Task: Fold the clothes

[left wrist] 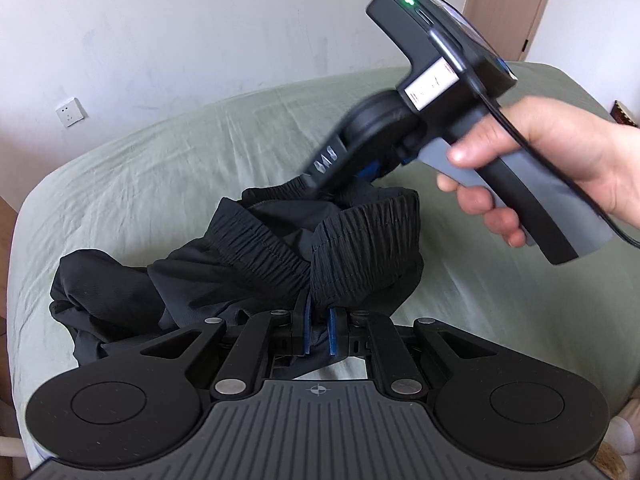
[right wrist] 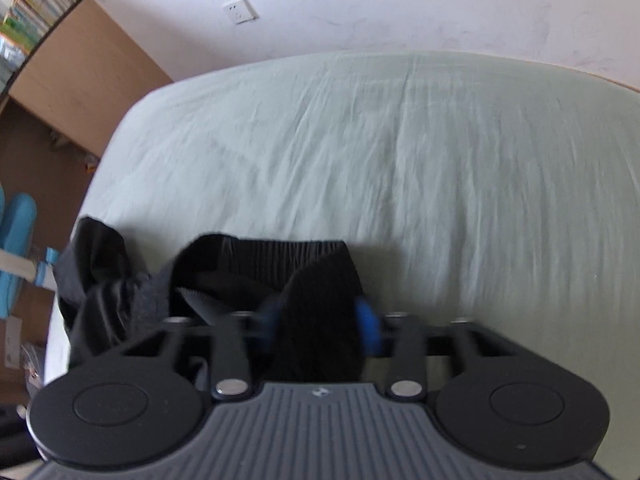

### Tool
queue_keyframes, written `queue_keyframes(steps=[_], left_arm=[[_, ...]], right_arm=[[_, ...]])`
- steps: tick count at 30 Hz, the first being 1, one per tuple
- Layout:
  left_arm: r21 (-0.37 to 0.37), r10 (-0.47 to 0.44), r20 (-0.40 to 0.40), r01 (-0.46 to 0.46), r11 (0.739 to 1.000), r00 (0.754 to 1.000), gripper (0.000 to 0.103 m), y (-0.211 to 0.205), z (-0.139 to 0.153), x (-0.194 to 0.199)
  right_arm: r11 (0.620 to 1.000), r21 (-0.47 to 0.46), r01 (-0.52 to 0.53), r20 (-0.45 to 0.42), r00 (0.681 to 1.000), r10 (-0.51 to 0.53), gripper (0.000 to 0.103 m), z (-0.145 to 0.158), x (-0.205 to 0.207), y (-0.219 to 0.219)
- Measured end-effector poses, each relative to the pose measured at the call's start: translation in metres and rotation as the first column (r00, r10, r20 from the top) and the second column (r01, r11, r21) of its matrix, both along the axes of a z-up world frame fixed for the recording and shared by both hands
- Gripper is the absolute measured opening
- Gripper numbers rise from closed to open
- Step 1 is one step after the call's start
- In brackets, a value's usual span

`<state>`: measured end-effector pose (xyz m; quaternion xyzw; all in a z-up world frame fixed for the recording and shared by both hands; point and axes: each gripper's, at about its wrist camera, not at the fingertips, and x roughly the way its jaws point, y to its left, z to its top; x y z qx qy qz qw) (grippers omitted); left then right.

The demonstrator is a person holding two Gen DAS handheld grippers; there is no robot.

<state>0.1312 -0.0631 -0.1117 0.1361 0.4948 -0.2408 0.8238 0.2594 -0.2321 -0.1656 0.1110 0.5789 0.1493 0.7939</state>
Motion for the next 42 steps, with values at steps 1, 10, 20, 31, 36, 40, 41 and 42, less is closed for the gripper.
queue_keyframes(steps=[1,10,20,31,36,40,41,42], left_arm=[[0.0,0.002,0.001,-0.002,1.0,1.0,0.008,0.0,-0.001,0.0],[0.01,0.03,0.069,-0.03,0.999,0.997,0.008,-0.002,0.023,-0.002],[-0.004,-0.007,0.157,0.008,1.0,0.988,0.008,-0.048,0.064,-0.002],[-0.045,-0.162,0.226,0.176,0.983,0.961,0.006,-0.201,0.102,0.02],[-0.064,-0.182,0.291,0.209,0.976,0.939,0.001,-0.296,0.126,0.05],[-0.103,-0.189,0.3,0.229,0.968,0.935,0.001,-0.352,0.141,0.071],[-0.113,-0.237,0.276,0.277,0.954,0.931,0.001,-0.375,0.139,0.074],[-0.12,-0.258,0.262,0.296,0.947,0.93,0.001,-0.389,0.134,0.073]], right_arm=[[1.0,-0.007,-0.005,0.012,1.0,0.005,0.008,0.003,-0.003,0.0],[0.989,-0.147,-0.024,0.235,0.97,0.058,0.006,0.069,-0.045,-0.012],[0.965,-0.247,0.086,0.366,0.931,0.011,0.005,0.137,-0.091,-0.079],[0.859,-0.364,0.359,0.468,0.868,-0.165,0.005,0.209,-0.136,-0.231],[0.767,-0.409,0.495,0.522,0.816,-0.249,0.005,0.241,-0.139,-0.311],[0.713,-0.395,0.579,0.553,0.77,-0.319,0.005,0.268,-0.137,-0.37],[0.707,-0.385,0.593,0.554,0.762,-0.336,0.005,0.271,-0.139,-0.383],[0.704,-0.378,0.602,0.553,0.756,-0.349,0.005,0.273,-0.142,-0.393]])
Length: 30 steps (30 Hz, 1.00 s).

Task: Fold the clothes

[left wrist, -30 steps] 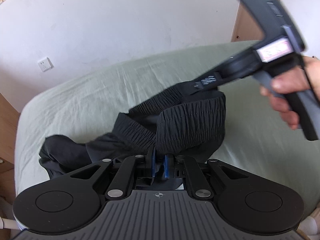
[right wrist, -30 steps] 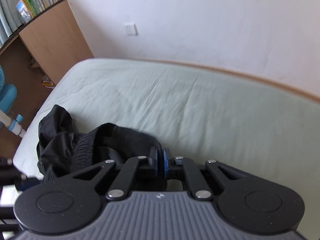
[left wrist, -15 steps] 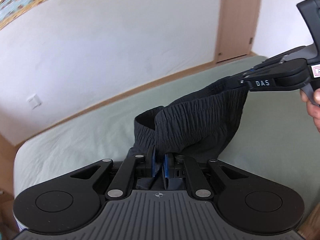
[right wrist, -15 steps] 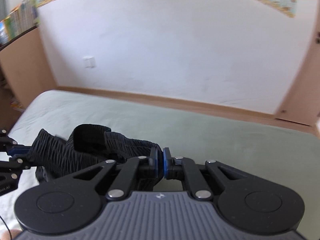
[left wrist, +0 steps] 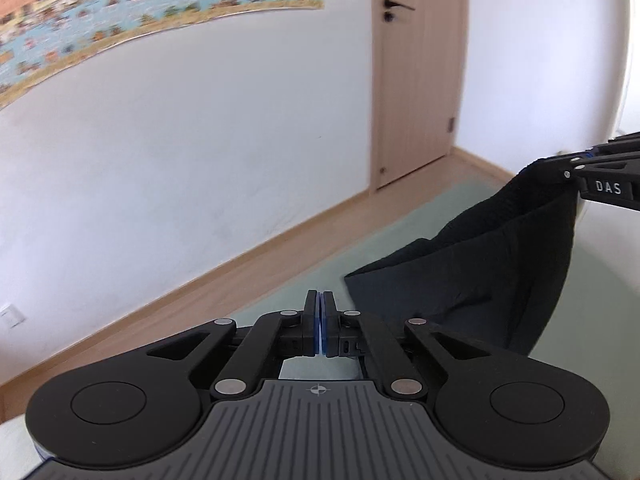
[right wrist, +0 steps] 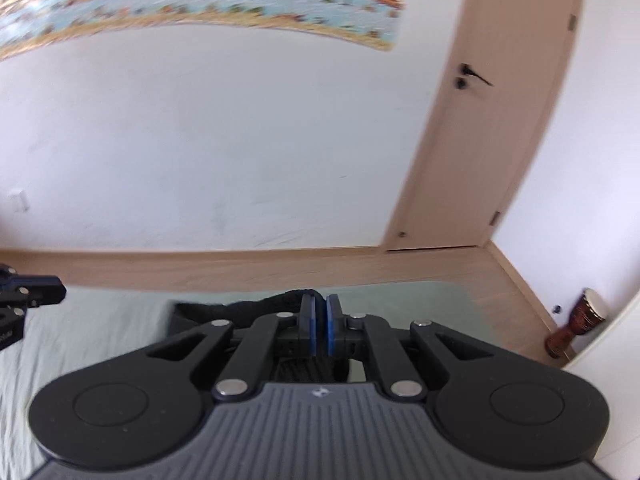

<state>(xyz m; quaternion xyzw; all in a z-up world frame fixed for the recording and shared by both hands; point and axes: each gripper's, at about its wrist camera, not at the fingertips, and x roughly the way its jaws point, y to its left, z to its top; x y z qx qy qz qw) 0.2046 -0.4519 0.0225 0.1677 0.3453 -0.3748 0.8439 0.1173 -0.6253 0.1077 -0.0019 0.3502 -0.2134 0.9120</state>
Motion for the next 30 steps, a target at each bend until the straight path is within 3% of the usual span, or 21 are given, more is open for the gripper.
queue_keyframes(steps=[2,7,10,14,17,22,25,30], left_arm=[[0.007,-0.048,-0.023,0.048,0.999,0.999,0.002,-0.021,-0.012,-0.007],[0.067,-0.21,-0.131,0.22,0.973,0.969,0.002,-0.086,-0.083,-0.04],[0.047,-0.251,-0.188,0.264,0.963,0.95,0.005,-0.106,-0.117,-0.054],[0.016,-0.253,-0.246,0.265,0.964,0.936,0.031,-0.105,-0.151,-0.058],[0.01,-0.243,-0.263,0.254,0.967,0.934,0.041,-0.096,-0.168,-0.069],[0.086,-0.224,-0.281,0.256,0.963,0.933,0.042,-0.084,-0.192,-0.083],[0.132,-0.213,-0.295,0.26,0.957,0.932,0.042,-0.077,-0.213,-0.097],[0.132,-0.206,-0.319,0.258,0.957,0.925,0.042,-0.079,-0.232,-0.105]], right_arm=[[1.0,-0.002,0.007,-0.011,1.0,-0.007,0.005,-0.006,-0.01,-0.016],[1.0,-0.018,-0.001,-0.072,0.997,0.0,0.005,-0.026,-0.046,-0.042],[0.999,0.043,0.006,-0.089,0.996,-0.002,0.005,-0.041,-0.079,-0.056],[0.991,0.131,0.0,-0.12,0.993,0.016,0.005,-0.071,-0.124,-0.057],[0.984,0.18,0.001,-0.163,0.986,0.029,0.005,-0.1,-0.146,-0.053],[0.975,0.221,0.027,-0.274,0.961,0.036,0.006,-0.167,-0.177,-0.043],[0.969,0.24,0.051,-0.319,0.947,0.029,0.007,-0.19,-0.193,-0.045],[0.975,0.22,0.039,-0.352,0.935,0.042,0.022,-0.202,-0.212,-0.041]])
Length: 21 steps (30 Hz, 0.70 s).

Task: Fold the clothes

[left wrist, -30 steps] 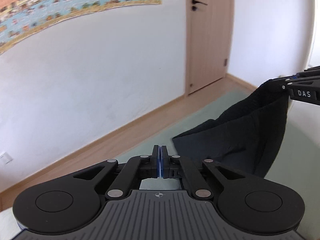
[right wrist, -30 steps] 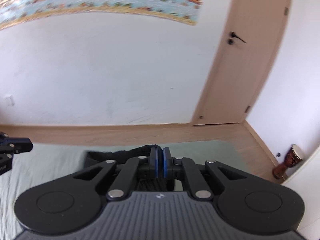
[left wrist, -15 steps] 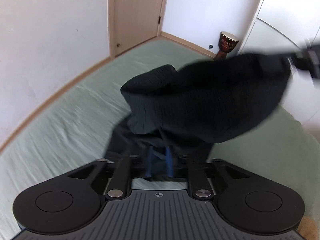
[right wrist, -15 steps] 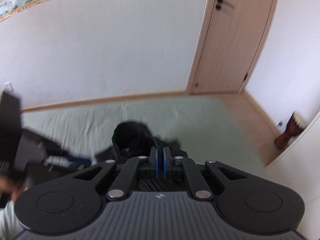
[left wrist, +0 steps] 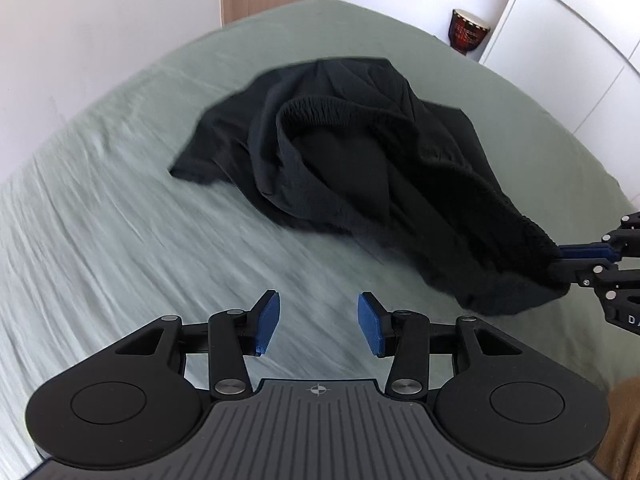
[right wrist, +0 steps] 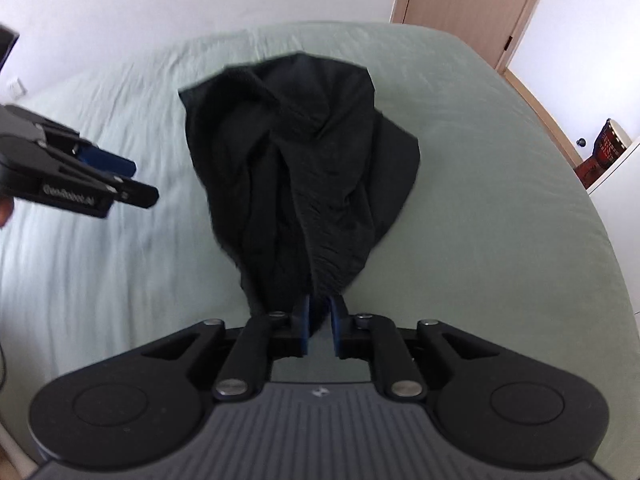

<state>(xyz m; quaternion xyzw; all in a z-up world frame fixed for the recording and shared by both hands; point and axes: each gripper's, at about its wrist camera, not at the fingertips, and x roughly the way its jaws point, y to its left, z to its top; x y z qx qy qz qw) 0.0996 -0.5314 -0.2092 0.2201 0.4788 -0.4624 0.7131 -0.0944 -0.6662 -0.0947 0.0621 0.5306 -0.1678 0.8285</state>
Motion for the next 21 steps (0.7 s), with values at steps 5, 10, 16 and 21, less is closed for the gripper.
queue_keyframes(steps=[5,10,16,21], left_arm=[[-0.039,0.014,-0.003,-0.014,0.999,1.0,0.044,-0.006,-0.001,0.003],[-0.036,0.041,0.016,-0.041,0.999,0.999,0.045,-0.013,0.009,0.003],[-0.015,-0.016,0.171,0.019,1.0,0.985,0.045,-0.032,0.023,0.019],[-0.012,-0.031,0.172,0.034,0.999,0.985,0.045,-0.055,0.022,0.041]], right_arm=[[0.999,-0.031,-0.005,0.122,0.993,0.009,0.072,0.021,-0.011,-0.005],[0.998,-0.056,-0.029,0.168,0.985,0.038,0.071,0.029,0.006,-0.013],[0.999,-0.03,-0.016,0.139,0.99,0.02,0.071,0.017,0.01,-0.011],[0.999,-0.018,0.03,0.116,0.993,-0.028,0.07,-0.001,0.005,-0.015]])
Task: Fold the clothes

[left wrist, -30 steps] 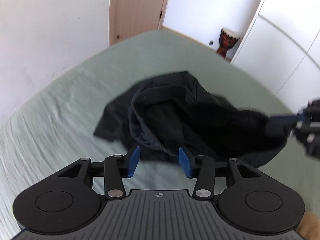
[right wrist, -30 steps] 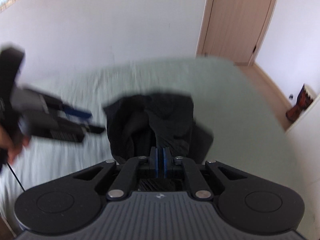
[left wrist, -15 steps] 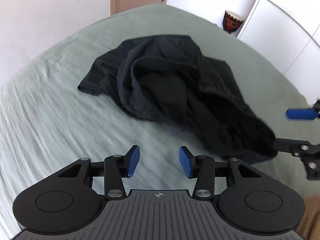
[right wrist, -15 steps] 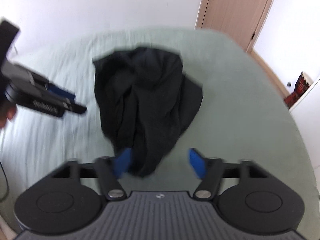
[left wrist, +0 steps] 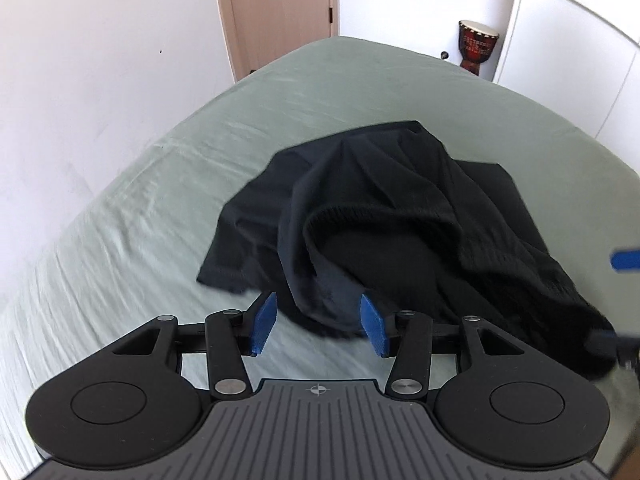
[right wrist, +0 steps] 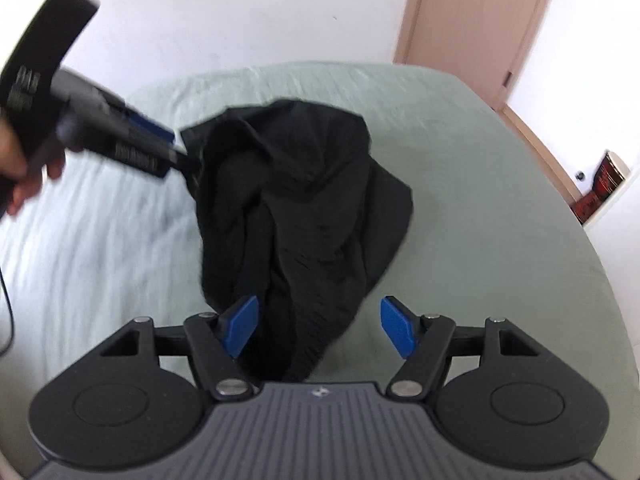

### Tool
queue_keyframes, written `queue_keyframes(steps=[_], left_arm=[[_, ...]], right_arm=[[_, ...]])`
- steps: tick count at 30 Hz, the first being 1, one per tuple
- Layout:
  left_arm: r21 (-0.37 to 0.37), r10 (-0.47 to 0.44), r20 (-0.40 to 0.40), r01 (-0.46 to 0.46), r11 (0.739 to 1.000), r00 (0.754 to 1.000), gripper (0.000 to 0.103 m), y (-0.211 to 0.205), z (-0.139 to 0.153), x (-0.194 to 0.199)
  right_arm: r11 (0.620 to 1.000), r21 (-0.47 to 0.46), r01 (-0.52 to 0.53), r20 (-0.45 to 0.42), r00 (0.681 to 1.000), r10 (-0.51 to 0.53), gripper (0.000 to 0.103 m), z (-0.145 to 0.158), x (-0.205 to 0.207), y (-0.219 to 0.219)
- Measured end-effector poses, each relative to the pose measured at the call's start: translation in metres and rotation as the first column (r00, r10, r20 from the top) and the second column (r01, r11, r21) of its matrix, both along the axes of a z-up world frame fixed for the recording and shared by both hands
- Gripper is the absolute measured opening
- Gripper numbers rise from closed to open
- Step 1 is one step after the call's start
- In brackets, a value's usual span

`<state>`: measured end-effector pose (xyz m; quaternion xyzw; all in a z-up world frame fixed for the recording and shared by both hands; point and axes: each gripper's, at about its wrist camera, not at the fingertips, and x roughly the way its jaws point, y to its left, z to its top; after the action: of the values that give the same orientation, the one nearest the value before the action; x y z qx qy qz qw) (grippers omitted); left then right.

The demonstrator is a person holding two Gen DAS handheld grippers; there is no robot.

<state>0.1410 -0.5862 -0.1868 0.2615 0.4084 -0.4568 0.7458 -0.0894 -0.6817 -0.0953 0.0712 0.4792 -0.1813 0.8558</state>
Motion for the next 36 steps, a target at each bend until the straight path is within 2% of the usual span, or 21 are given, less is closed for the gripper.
queue_keyframes(steps=[4,5,7,10,15,17,18,20,24,29,33,34,35,36], left_arm=[[-0.092,0.023,-0.056,-0.028,0.995,0.998,0.045,0.006,0.012,0.009],[-0.106,0.027,-0.093,-0.037,0.994,0.995,0.046,0.009,0.015,0.012],[-0.096,0.02,-0.146,-0.035,0.995,0.989,0.049,0.008,0.011,0.014],[-0.055,0.019,-0.164,-0.029,0.998,0.986,0.05,0.004,-0.001,0.009],[-0.006,-0.005,-0.175,0.004,1.0,0.985,0.049,-0.005,-0.023,-0.006],[0.008,-0.009,-0.173,0.011,1.0,0.985,0.049,-0.005,-0.028,-0.009],[0.015,-0.004,-0.177,0.007,1.0,0.984,0.044,-0.004,-0.032,-0.009],[0.021,0.011,-0.192,-0.007,1.0,0.981,0.037,-0.002,-0.036,-0.007],[0.006,0.029,-0.223,-0.028,1.0,0.974,0.037,0.005,-0.033,-0.001],[0.013,0.049,-0.233,-0.048,0.999,0.971,0.037,0.007,-0.035,0.0],[0.021,0.027,-0.175,-0.024,0.999,0.984,0.036,0.004,-0.031,-0.008],[0.021,0.022,-0.163,-0.018,1.0,0.986,0.035,0.004,-0.03,-0.01],[0.022,0.016,-0.152,-0.013,1.0,0.988,0.028,0.004,-0.029,-0.012],[0.022,0.014,-0.145,-0.011,1.0,0.989,0.025,0.004,-0.028,-0.013]], right_arm=[[0.999,0.018,0.041,0.03,0.999,-0.042,0.069,0.001,-0.006,-0.009],[0.999,0.018,0.043,0.036,0.998,-0.044,0.069,0.003,-0.006,-0.011],[0.999,0.019,0.044,0.047,0.998,-0.045,0.069,0.005,-0.004,-0.013],[0.999,0.021,0.026,0.055,0.998,-0.027,0.068,0.004,0.004,-0.014],[1.0,-0.019,-0.022,0.02,1.0,0.022,0.062,-0.01,0.018,-0.006],[1.0,-0.006,-0.024,0.012,1.0,0.024,0.055,-0.014,0.018,-0.007],[1.0,-0.004,-0.027,0.009,1.0,0.027,0.054,-0.014,0.018,-0.008],[0.999,-0.009,-0.036,0.002,0.999,0.036,0.046,-0.015,0.017,-0.008],[0.997,0.016,-0.071,0.024,0.997,0.071,0.048,-0.01,0.014,-0.004],[0.995,-0.031,-0.09,-0.019,0.996,0.09,0.048,-0.017,0.026,0.002],[0.998,-0.019,-0.058,-0.041,0.998,0.057,0.048,-0.024,0.033,-0.006],[0.998,-0.019,-0.052,-0.045,0.998,0.051,0.043,-0.025,0.034,-0.007],[0.999,-0.014,-0.043,-0.051,0.998,0.042,0.036,-0.027,0.033,-0.009],[0.999,-0.004,-0.037,-0.055,0.998,0.036,0.031,-0.028,0.033,-0.011]])
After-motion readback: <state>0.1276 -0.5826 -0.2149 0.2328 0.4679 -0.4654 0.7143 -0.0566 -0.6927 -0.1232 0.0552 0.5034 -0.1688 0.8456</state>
